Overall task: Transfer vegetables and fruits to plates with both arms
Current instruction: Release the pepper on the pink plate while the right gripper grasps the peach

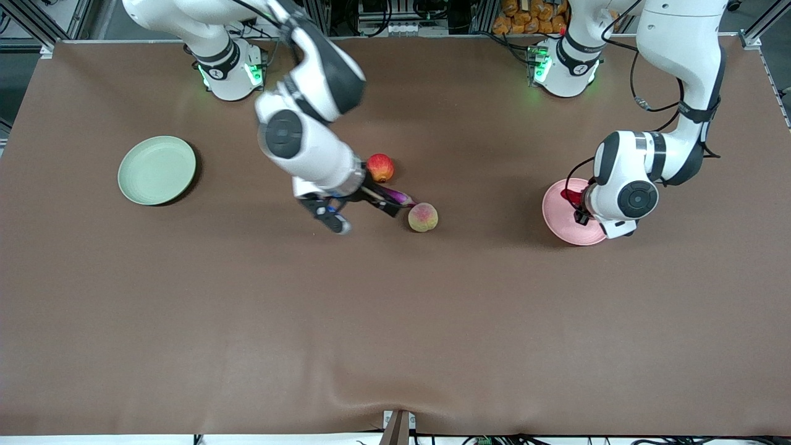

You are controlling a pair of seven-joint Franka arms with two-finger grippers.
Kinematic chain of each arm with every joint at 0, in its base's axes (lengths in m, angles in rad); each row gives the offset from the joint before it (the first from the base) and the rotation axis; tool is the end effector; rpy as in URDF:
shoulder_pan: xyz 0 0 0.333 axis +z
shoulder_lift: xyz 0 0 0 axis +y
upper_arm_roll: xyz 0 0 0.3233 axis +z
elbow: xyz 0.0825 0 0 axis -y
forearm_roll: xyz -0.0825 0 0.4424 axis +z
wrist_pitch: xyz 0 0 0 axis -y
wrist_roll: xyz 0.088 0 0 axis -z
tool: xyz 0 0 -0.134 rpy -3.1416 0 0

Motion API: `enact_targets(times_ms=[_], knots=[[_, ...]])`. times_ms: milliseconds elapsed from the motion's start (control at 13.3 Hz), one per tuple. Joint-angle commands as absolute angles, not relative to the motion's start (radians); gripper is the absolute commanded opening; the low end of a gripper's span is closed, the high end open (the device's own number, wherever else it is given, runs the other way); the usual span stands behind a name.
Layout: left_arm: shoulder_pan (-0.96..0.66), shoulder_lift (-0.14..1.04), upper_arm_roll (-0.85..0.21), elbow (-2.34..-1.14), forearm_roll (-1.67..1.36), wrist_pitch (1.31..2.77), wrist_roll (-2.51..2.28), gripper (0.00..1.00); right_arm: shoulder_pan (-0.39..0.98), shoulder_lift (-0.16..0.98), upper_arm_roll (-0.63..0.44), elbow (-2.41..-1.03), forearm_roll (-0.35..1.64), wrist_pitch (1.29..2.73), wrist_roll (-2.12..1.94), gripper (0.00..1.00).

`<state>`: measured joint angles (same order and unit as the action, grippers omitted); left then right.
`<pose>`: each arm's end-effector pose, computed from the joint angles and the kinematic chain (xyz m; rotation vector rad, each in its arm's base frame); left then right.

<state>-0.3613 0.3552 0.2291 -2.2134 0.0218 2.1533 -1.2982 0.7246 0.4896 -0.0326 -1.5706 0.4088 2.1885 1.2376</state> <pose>0.5242 -0.0592 0.1276 -2.3325 -1.5161 0.3441 0.5691 0.5054 0.3268 -2.6324 1.0484 0.2872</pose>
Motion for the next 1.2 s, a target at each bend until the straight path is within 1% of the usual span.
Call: enact_targets(times_ms=[0,150,300,525,676,901,1126], knots=[[-0.390,0.345,0.227,-2.191,0.064,2.134,-1.324,1.00,0.801,0.580,-0.048,-1.543,0.411,2.290,1.347,1.00],[-0.393,0.345,0.225,-2.134,0.081,2.079,-1.293,1.00,0.848,0.641,-0.051,-1.542,0.407,2.347,1.371,1.00],[-0.388,0.345,0.224,-2.064,0.084,2.024,-1.235,1.00,0.871,0.675,-0.052,-1.543,0.405,2.404,1.373,1.00],[-0.373,0.345,0.225,-1.956,0.084,1.903,-0.992,1.00,0.874,0.699,-0.052,-1.543,0.358,2.417,1.379,1.00],[-0.357,0.345,0.225,-1.916,0.084,1.832,-0.802,1.00,0.891,0.730,-0.052,-1.542,0.353,2.466,1.410,1.00],[-0.345,0.353,0.227,-1.890,0.086,1.824,-0.672,1.00,0.903,0.779,-0.052,-1.534,0.353,2.554,1.411,1.00],[-0.318,0.376,0.227,-1.833,0.089,1.783,-0.459,1.00,0.913,0.799,-0.055,-1.516,0.342,2.554,1.410,1.00]])
